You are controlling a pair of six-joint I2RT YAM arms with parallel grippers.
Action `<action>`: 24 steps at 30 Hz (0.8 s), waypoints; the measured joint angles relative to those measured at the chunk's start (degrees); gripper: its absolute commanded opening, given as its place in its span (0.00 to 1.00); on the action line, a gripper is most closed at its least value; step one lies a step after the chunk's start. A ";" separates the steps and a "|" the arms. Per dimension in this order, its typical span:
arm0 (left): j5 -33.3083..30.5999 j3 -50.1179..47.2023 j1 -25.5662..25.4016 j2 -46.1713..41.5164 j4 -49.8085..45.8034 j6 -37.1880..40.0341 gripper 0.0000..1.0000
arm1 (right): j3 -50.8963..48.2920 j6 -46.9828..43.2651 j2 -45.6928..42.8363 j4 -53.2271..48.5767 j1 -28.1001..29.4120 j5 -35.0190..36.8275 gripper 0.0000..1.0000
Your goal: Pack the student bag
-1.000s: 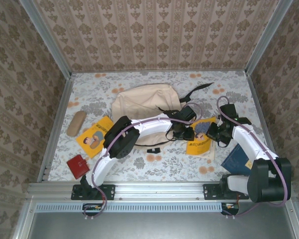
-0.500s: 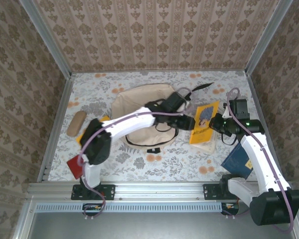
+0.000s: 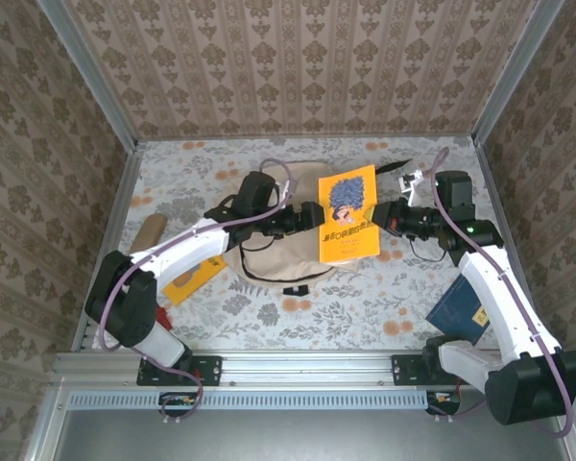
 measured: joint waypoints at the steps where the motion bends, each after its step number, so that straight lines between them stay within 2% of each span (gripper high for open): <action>1: 0.90 -0.68 0.28 -0.57 2.21 -1.14 0.98 | 0.33 0.35 0.55 0.59 0.52 -0.57 0.00; 8: 6.64 -1.40 0.44 -1.16 13.25 -7.48 0.91 | 0.98 3.37 3.65 5.51 2.84 -4.07 0.00; 11: 8.44 -1.68 0.79 -0.79 17.44 -10.43 0.84 | 1.05 4.59 4.48 7.13 2.91 -4.76 0.00; 18: 9.27 -3.93 2.51 -0.68 21.88 -13.81 0.31 | 1.46 4.26 5.60 6.82 2.75 -3.98 0.00; 20: 9.31 -4.57 2.75 -0.72 22.60 -14.08 0.17 | 1.64 4.00 5.90 5.73 2.75 -3.32 0.19; 21: 9.57 -4.68 2.78 -0.76 22.91 -14.10 0.12 | 1.68 3.61 6.12 5.03 2.75 -2.64 0.33; 24: 8.96 -4.83 3.10 -1.38 22.84 -14.56 0.06 | 1.68 3.82 6.01 3.78 2.38 0.02 0.68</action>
